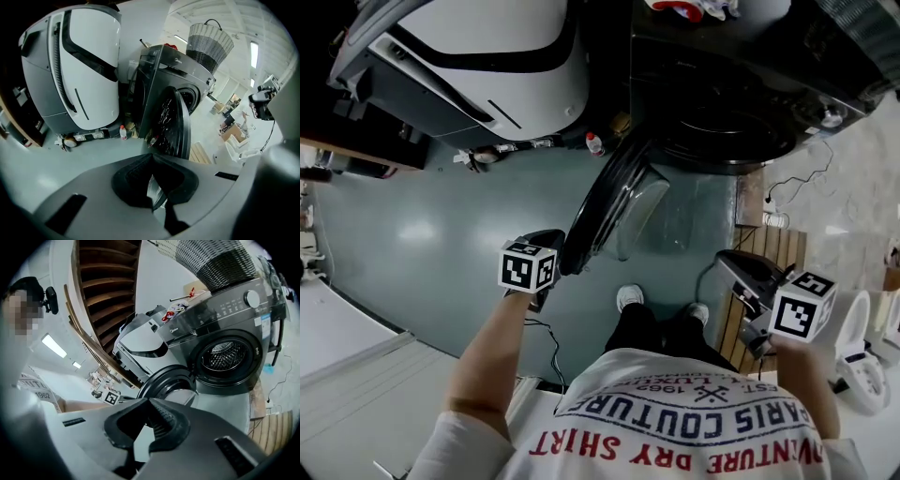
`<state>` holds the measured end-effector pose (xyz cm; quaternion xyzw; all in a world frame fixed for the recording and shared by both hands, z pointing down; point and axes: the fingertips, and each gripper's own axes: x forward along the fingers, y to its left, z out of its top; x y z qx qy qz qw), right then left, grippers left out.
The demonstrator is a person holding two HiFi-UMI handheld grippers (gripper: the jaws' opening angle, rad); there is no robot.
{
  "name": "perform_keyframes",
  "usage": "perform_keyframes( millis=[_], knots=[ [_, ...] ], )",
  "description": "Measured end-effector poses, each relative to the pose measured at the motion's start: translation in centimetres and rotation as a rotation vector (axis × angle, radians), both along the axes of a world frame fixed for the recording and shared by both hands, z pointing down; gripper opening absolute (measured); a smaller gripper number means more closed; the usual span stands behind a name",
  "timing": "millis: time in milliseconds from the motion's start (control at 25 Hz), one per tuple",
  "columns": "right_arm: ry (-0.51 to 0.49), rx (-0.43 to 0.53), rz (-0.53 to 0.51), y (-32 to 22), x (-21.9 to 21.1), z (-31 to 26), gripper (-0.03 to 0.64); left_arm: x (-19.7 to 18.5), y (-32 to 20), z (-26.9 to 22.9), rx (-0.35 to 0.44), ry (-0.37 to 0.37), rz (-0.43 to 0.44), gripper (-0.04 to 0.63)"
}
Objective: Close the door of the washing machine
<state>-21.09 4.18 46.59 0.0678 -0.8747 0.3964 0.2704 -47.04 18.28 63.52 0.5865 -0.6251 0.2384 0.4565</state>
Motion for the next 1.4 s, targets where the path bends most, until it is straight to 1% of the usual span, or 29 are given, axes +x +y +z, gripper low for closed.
perform_keyframes(
  millis=[400, 640, 1120, 1400],
  knots=[
    [-0.026, -0.009, 0.008, -1.4, 5.7, -0.5, 0.022, 7.3, -0.4, 0.0, -0.039, 0.023, 0.02, 0.025],
    [-0.035, -0.019, 0.015, -1.9, 9.0, -0.3, 0.023, 11.3, -0.9, 0.0, -0.046, 0.05, 0.004, 0.025],
    [-0.052, -0.026, 0.061, -2.9, 16.6, 0.0, 0.023, 17.4, -3.1, 0.0, -0.049, 0.047, -0.021, 0.025],
    [-0.056, -0.021, 0.091, -4.6, 21.2, -0.1, 0.023, 21.2, -5.6, 0.3, -0.051, 0.036, 0.015, 0.025]
  ],
)
